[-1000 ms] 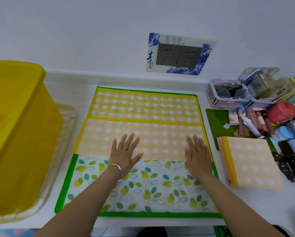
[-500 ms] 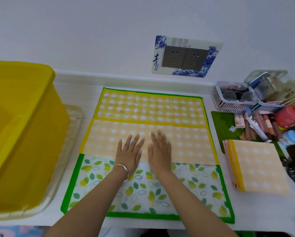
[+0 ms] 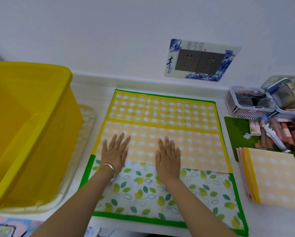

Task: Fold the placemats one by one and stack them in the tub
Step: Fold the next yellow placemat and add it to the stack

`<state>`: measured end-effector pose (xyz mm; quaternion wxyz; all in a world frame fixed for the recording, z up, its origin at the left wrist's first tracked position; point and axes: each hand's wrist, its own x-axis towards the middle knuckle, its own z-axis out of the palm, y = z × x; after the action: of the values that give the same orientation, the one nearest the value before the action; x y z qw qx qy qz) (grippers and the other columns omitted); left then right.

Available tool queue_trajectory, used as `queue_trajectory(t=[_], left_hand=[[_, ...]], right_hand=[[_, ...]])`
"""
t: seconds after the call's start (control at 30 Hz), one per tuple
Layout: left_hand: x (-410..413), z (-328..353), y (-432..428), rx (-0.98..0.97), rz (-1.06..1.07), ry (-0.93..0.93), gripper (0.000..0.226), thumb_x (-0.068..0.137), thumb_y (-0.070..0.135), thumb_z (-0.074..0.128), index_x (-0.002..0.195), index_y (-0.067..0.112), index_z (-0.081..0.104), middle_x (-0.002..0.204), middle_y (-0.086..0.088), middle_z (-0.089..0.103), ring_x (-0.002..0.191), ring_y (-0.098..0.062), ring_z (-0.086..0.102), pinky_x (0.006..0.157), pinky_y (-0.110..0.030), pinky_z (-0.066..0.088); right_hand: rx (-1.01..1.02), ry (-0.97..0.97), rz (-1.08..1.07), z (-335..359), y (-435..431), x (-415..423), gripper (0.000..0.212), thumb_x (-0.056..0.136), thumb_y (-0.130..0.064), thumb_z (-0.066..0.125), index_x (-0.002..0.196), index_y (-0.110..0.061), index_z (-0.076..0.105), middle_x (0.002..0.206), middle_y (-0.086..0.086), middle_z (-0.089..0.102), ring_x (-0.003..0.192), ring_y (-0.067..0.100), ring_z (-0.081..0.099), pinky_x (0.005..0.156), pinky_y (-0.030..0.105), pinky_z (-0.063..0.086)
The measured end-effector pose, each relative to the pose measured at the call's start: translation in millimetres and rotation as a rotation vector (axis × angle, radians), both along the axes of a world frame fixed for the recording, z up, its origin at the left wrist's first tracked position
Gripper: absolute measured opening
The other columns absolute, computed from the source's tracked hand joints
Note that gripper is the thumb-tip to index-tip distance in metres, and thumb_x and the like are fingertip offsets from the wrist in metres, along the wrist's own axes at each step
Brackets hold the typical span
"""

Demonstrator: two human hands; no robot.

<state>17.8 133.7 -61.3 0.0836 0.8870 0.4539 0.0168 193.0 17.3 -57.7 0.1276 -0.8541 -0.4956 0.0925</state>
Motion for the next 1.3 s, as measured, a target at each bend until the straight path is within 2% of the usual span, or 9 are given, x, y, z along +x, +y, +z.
queue_trajectory(t=[0.2,0.47,0.57,0.67,0.83,0.97,1.1,1.17,1.3], left_hand=[[-23.2,11.7,12.0,-0.065,0.042,0.041,0.064,0.079,0.054,-0.020,0.141,0.039,-0.017,0.153,0.011,-0.018,0.137,-0.008,-0.024,0.107,-0.030,-0.024],[-16.4,21.8,-3.0,-0.131,-0.118,-0.009,0.097,0.063,0.083,-0.019,0.145,0.031,-0.013,0.150,0.013,-0.018,0.141,-0.013,-0.017,0.113,-0.036,-0.014],[-5.5,20.8,-17.1,-0.076,-0.308,0.008,0.092,0.075,0.079,-0.009,0.149,0.026,0.010,0.156,0.004,0.008,0.144,-0.022,0.007,0.112,-0.034,-0.006],[7.3,24.3,-26.5,-0.071,-0.389,-0.005,0.090,0.080,0.076,-0.003,0.146,0.024,0.027,0.153,0.000,0.024,0.142,-0.026,0.019,0.115,-0.036,0.000],[18.9,26.2,-32.8,-0.101,-0.358,0.042,0.088,0.069,0.068,-0.005,0.149,0.031,0.006,0.157,0.008,-0.001,0.145,-0.016,-0.001,0.115,-0.032,-0.004],[21.0,32.8,-31.4,-0.069,-0.448,0.055,0.081,0.077,0.051,-0.007,0.148,0.023,0.020,0.155,0.002,0.016,0.144,-0.020,0.015,0.116,-0.033,0.009],[4.9,37.8,-33.1,0.001,-0.561,0.153,0.072,0.083,0.039,0.002,0.142,0.019,0.037,0.147,0.002,0.032,0.135,-0.015,0.033,0.108,-0.029,0.033],[-8.0,34.4,-38.3,-0.019,-0.593,0.157,0.055,0.084,0.033,0.024,0.130,0.021,0.052,0.128,0.002,0.059,0.114,-0.015,0.059,0.087,-0.027,0.051],[-22.6,26.8,-50.7,-0.015,-0.601,0.102,0.044,0.082,0.032,0.033,0.123,0.025,0.048,0.115,0.006,0.067,0.101,-0.015,0.066,0.074,-0.025,0.055]], right_hand=[[-0.040,0.021,0.021,5.3,-2.7,0.6,0.088,0.072,-0.059,-0.037,0.149,-0.029,-0.005,0.154,-0.007,-0.017,0.143,0.013,-0.017,0.116,0.035,-0.013],[-0.007,0.188,0.375,20.1,-31.9,36.6,0.075,0.085,-0.072,0.007,0.146,-0.032,0.025,0.152,-0.018,0.002,0.142,0.000,-0.006,0.115,0.022,-0.009],[-0.017,0.010,0.539,27.4,-41.3,50.1,0.058,0.090,-0.051,0.032,0.138,-0.024,0.045,0.148,-0.007,0.034,0.138,0.008,0.027,0.113,0.025,0.020],[0.108,-0.137,0.645,30.2,-38.7,53.0,0.039,0.080,-0.020,0.057,0.119,-0.015,0.065,0.121,0.001,0.065,0.110,0.017,0.062,0.086,0.029,0.052],[0.144,-0.132,0.588,34.8,-36.1,51.7,0.046,0.066,0.001,0.062,0.109,-0.012,0.069,0.108,0.002,0.071,0.092,0.016,0.070,0.068,0.030,0.058],[0.159,-0.055,0.594,40.8,-49.2,52.8,0.065,0.059,0.013,0.074,0.118,-0.015,0.065,0.114,0.002,0.068,0.096,0.017,0.068,0.077,0.030,0.056],[0.133,-0.121,0.661,42.7,-79.8,52.1,0.074,0.049,0.005,0.085,0.117,-0.014,0.065,0.114,0.001,0.068,0.097,0.014,0.068,0.080,0.022,0.052],[0.104,-0.148,0.653,36.4,-99.6,59.9,0.082,0.044,0.007,0.087,0.120,-0.015,0.065,0.118,0.000,0.067,0.102,0.013,0.066,0.086,0.019,0.046],[0.142,-0.173,0.560,32.3,-131.2,79.0,0.082,0.044,0.010,0.086,0.119,-0.016,0.066,0.119,-0.002,0.066,0.104,0.012,0.065,0.080,0.023,0.052]])
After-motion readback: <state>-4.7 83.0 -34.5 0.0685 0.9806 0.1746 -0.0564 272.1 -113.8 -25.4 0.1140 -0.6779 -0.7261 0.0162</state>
